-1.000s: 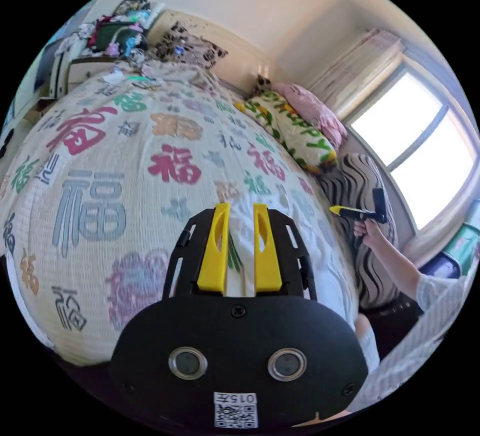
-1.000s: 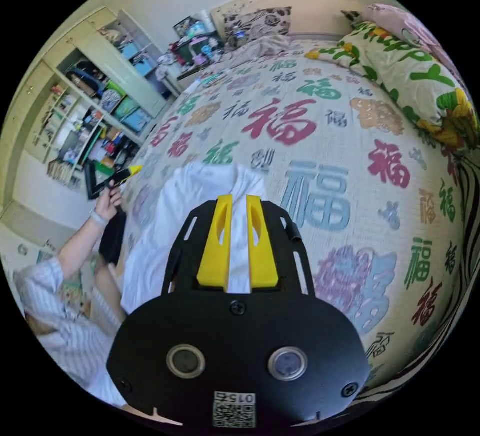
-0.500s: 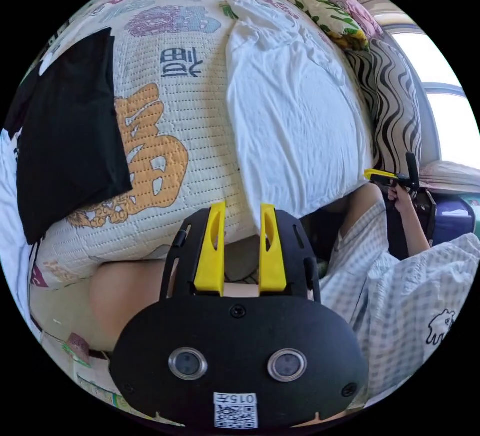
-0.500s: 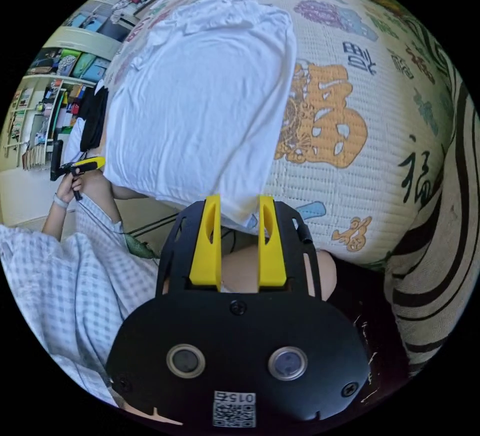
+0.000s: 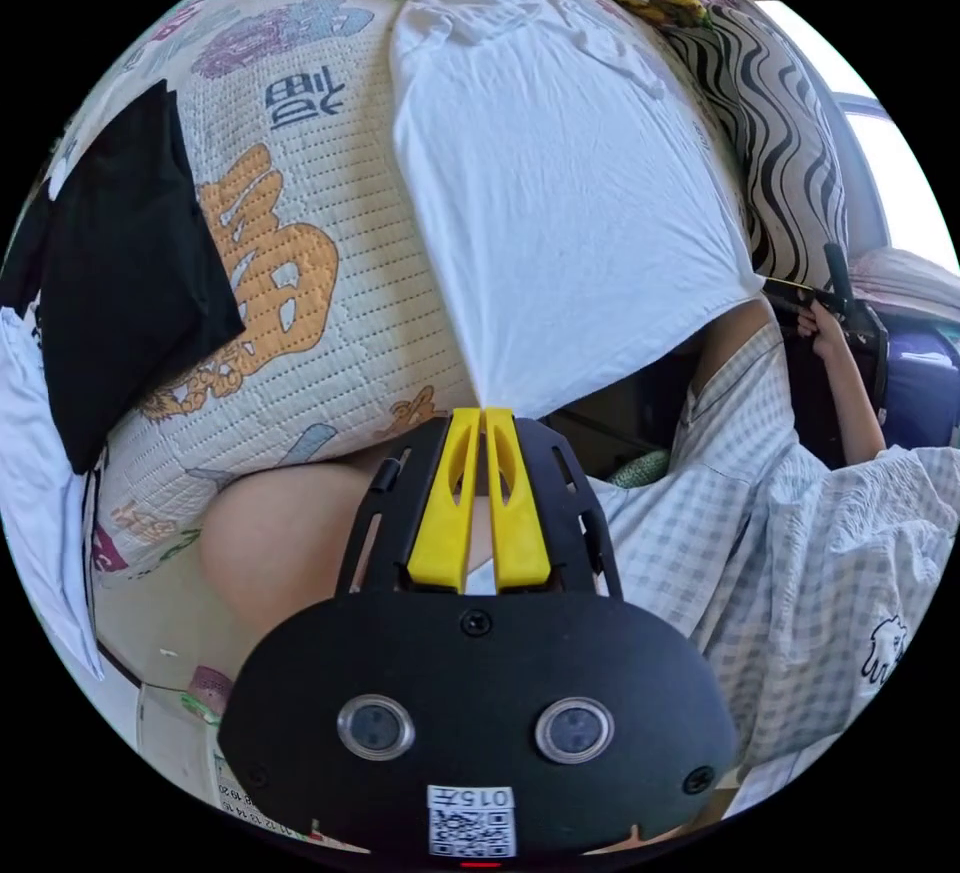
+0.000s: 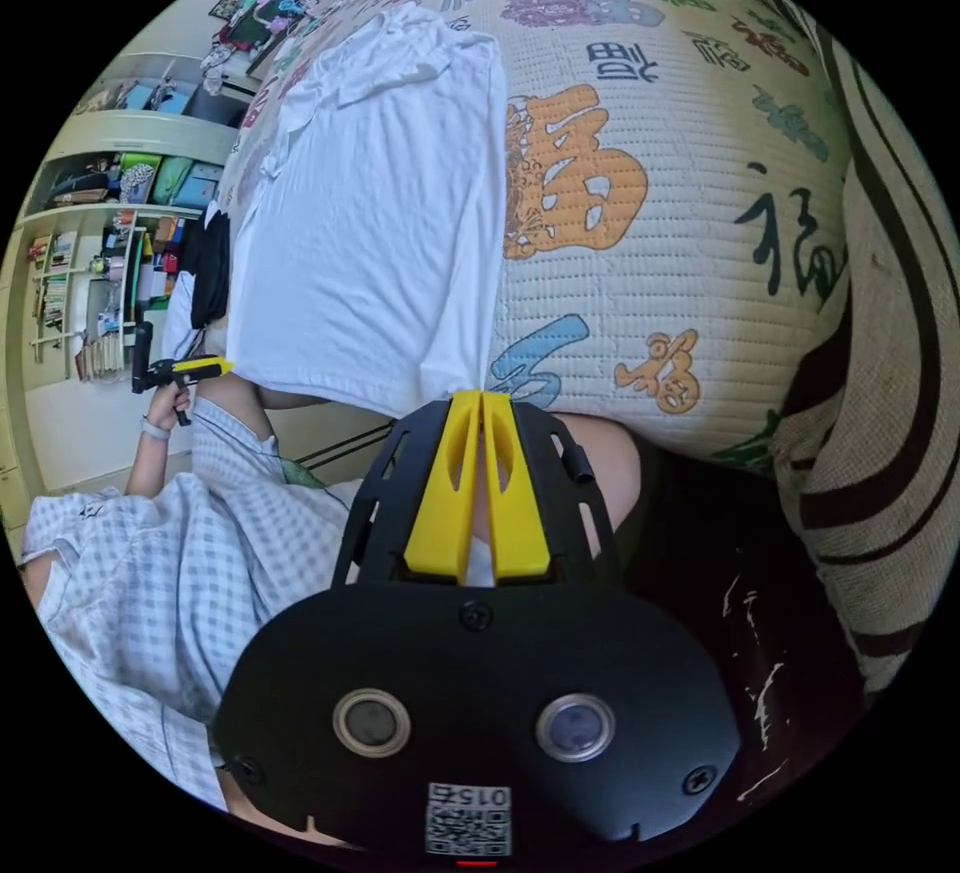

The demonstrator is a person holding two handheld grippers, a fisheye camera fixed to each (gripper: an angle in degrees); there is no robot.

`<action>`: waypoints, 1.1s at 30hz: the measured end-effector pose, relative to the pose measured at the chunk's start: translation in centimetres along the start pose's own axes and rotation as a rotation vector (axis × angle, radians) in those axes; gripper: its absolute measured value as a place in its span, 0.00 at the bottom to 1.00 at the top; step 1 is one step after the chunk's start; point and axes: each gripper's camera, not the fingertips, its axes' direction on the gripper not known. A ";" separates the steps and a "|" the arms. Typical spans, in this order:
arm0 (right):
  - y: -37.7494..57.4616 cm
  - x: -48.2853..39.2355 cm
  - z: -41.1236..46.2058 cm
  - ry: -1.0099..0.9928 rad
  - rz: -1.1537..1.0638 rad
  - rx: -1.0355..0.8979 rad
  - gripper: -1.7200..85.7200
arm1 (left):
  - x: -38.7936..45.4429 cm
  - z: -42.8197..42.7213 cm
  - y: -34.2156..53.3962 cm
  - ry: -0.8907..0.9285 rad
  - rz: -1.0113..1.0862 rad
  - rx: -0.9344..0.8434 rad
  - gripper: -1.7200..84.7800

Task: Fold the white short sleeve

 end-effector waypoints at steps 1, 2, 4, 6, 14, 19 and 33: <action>0.0 0.1 0.0 0.002 0.004 -0.003 0.01 | 0.0 0.4 -0.3 0.005 -0.003 -0.008 0.02; -0.1 0.2 0.2 0.009 0.006 -0.008 0.01 | 0.0 1.1 -0.9 0.012 -0.012 -0.020 0.02; -0.3 0.1 0.3 0.018 -0.002 -0.015 0.01 | 0.0 1.9 -1.9 0.016 -0.032 -0.047 0.03; -0.3 0.2 -0.2 0.060 0.008 -0.026 0.02 | -0.1 2.1 -2.3 -0.015 -0.067 -0.084 0.05; -7.9 -4.7 -6.6 0.231 -0.346 0.269 0.10 | 4.4 -4.9 -15.5 0.021 0.083 0.296 0.10; -17.8 -8.0 -4.5 0.262 -0.585 0.260 0.12 | 8.6 -1.7 -30.8 0.209 0.153 0.340 0.12; -29.2 -6.0 -4.0 0.238 -0.512 0.074 0.04 | 15.3 0.1 -45.3 0.191 0.069 0.166 0.02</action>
